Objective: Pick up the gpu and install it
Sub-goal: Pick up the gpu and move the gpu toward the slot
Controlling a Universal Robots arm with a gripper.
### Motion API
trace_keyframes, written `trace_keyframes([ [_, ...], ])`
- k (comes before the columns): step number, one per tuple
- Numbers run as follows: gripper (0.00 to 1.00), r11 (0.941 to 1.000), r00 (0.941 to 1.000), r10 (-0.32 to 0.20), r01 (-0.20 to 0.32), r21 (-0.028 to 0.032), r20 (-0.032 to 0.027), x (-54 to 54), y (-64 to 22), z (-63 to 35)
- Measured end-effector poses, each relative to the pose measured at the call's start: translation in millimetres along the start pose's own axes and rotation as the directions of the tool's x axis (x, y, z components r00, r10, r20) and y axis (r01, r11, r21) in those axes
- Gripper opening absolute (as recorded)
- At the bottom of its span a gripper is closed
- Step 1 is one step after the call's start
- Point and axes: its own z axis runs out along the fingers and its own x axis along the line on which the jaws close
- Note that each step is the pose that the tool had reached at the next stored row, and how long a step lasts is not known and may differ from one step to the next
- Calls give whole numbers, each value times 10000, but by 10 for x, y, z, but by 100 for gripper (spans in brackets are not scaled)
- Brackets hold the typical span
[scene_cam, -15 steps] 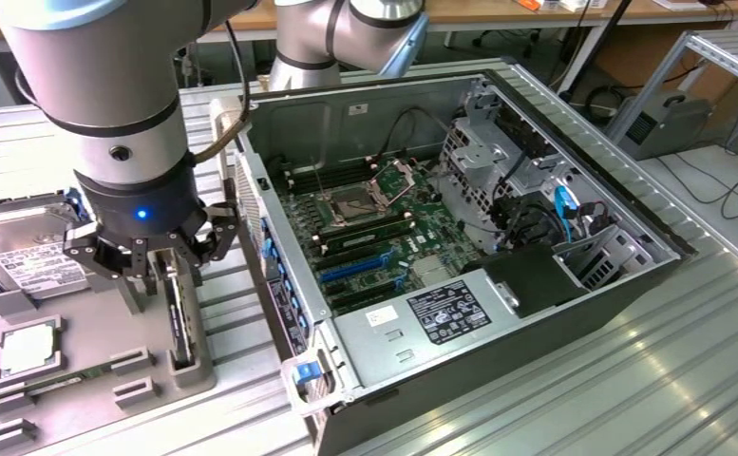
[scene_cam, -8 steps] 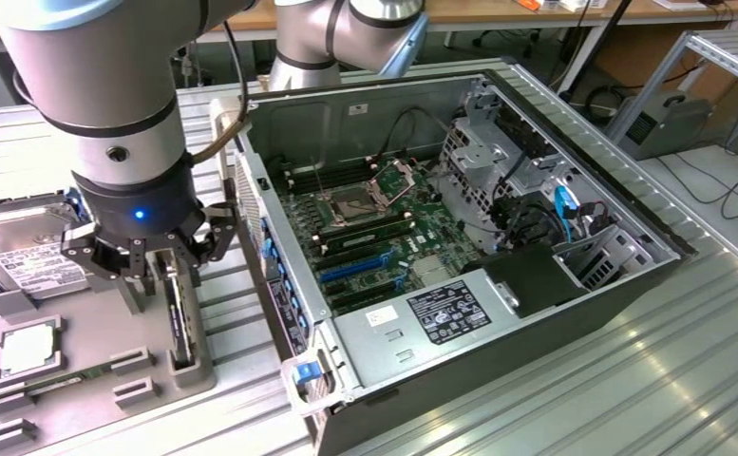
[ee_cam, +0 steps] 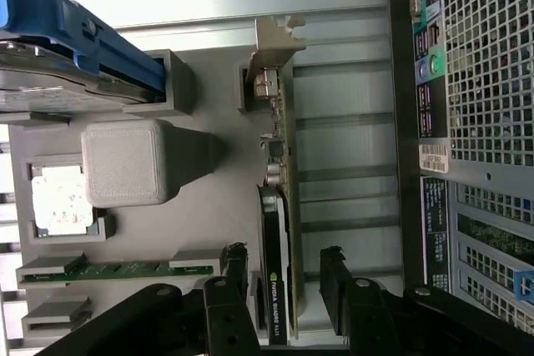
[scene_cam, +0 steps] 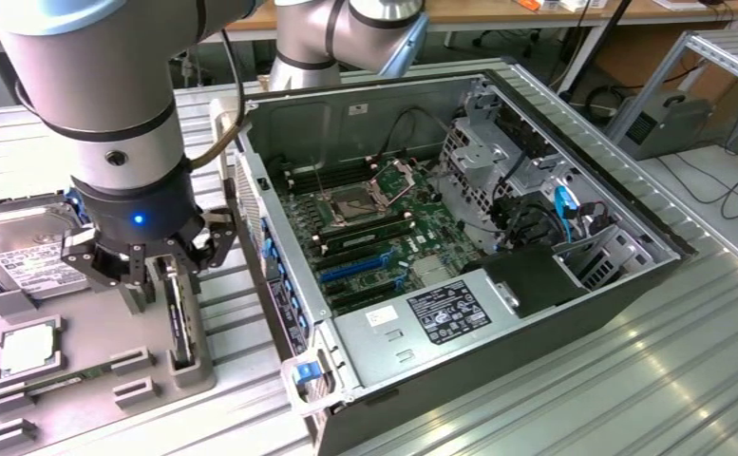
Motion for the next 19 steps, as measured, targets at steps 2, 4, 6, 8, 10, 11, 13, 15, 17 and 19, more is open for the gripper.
trace_keyframes([
  [2, 48, 9999, 10000, 1, -1, 111, 10, 0, 0, 20],
  [4, 48, 9998, 10000, 2, -2, 201, 16, -1, 0, 35],
  [6, 48, 9995, 10000, 3, -4, 308, 23, -1, 0, 47],
  [8, 48, 9994, 10000, 2, -3, 334, 25, -1, 0, 47],
  [10, 48, 9994, 10000, 3, -3, 334, 25, -1, 0, 48],
  [11, 48, 9994, 10000, 3, -4, 336, 27, -1, 0, 47],
  [13, 48, 9995, 10000, 4, -7, 328, 94, 0, 0, 61],
  [15, 48, 9995, 9998, 3, -10, 319, 195, -1, 0, 78],
  [17, 48, 9995, 9995, 4, -14, 313, 318, -1, 0, 91],
  [19, 48, 9995, 9992, 3, -15, 306, 390, -1, 0, 96],
])
